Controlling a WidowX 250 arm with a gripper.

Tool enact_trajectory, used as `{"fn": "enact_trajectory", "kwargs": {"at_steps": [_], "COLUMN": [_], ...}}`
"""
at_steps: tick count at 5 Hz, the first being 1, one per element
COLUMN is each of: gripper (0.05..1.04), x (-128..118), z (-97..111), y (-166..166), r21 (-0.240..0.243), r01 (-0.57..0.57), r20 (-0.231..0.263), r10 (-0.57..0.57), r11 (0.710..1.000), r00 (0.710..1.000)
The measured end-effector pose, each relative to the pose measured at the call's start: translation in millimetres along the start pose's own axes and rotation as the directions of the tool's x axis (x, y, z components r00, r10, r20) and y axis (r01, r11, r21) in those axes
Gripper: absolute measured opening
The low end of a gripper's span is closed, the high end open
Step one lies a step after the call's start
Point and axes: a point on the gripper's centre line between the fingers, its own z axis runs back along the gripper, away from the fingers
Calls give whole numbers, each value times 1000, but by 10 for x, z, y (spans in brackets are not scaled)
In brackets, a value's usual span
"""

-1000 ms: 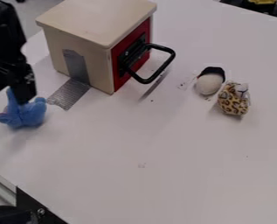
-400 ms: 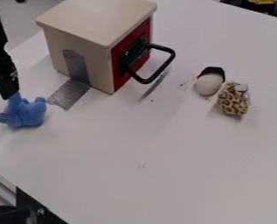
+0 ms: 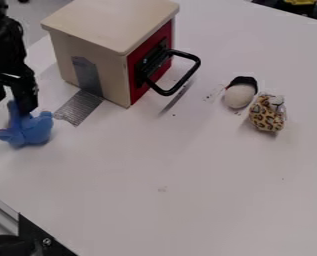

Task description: Put the blue thing to the right side of the table

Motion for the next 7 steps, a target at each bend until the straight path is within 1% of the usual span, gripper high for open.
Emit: {"fn": "enact_trajectory", "kwargs": {"at_steps": [1, 2, 3, 4, 5, 6, 7], "gripper": [961, 684, 392, 192, 115, 98, 98], "x": [27, 54, 69, 60, 66, 166, 398], "z": [-161, -193, -198, -164, -62, 207, 483], "y": [-58, -91, -118, -162, -215, -462, -931], "r21": [-17, -23, -35, -48, -49, -31, 4], "r01": [-31, -43, -51, -56, -47, -7, 38], "r20": [-63, -86, -82, -62, -27, -15, 8], "r10": [29, 41, 48, 53, 46, 6, -38], "r11": [999, 999, 998, 997, 998, 999, 999], "r00": [998, 995, 996, 997, 999, 1000, 999]}}
